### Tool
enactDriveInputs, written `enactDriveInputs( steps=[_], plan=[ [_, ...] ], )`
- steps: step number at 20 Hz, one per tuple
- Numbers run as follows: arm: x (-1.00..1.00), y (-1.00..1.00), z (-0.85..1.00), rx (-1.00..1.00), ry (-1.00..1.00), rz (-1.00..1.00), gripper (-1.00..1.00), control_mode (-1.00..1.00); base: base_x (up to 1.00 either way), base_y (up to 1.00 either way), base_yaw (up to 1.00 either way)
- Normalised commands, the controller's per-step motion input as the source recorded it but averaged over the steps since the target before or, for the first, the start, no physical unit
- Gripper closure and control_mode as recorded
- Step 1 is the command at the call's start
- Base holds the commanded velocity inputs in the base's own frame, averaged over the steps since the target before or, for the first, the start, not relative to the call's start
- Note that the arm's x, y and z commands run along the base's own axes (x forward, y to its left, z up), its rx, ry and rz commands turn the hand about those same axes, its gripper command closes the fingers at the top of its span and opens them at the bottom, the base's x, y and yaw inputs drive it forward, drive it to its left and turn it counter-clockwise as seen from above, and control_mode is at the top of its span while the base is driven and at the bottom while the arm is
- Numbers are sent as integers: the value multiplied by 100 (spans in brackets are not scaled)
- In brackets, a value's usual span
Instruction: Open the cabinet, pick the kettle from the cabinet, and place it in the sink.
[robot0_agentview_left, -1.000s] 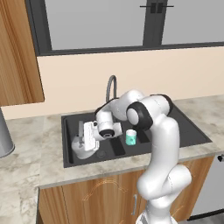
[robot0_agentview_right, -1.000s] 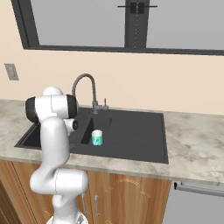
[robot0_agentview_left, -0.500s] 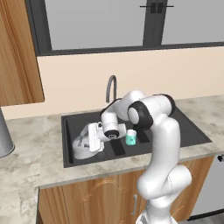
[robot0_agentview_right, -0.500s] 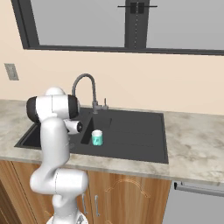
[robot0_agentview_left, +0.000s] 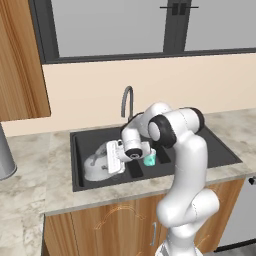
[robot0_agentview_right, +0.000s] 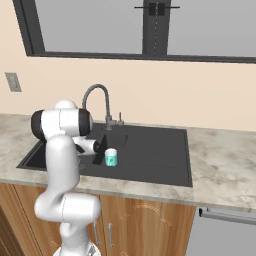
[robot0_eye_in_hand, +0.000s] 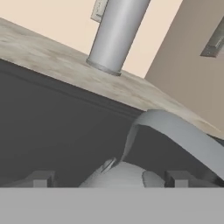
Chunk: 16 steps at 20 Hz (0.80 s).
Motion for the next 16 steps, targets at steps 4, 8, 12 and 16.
enactDriveInputs(
  steps=[4, 8, 12, 16],
  plan=[
    [-9, -20, 0, 0, 2, -1, -100, -100, 0, 0, 0],
    [-7, -7, 1, -6, 24, -16, -100, -100, 0, 0, 0],
    [-5, -3, 7, -19, 34, -26, -100, -100, 0, 0, 0],
    [-2, -9, 15, -21, 31, -17, -100, -100, 0, 0, 0]
  ],
)
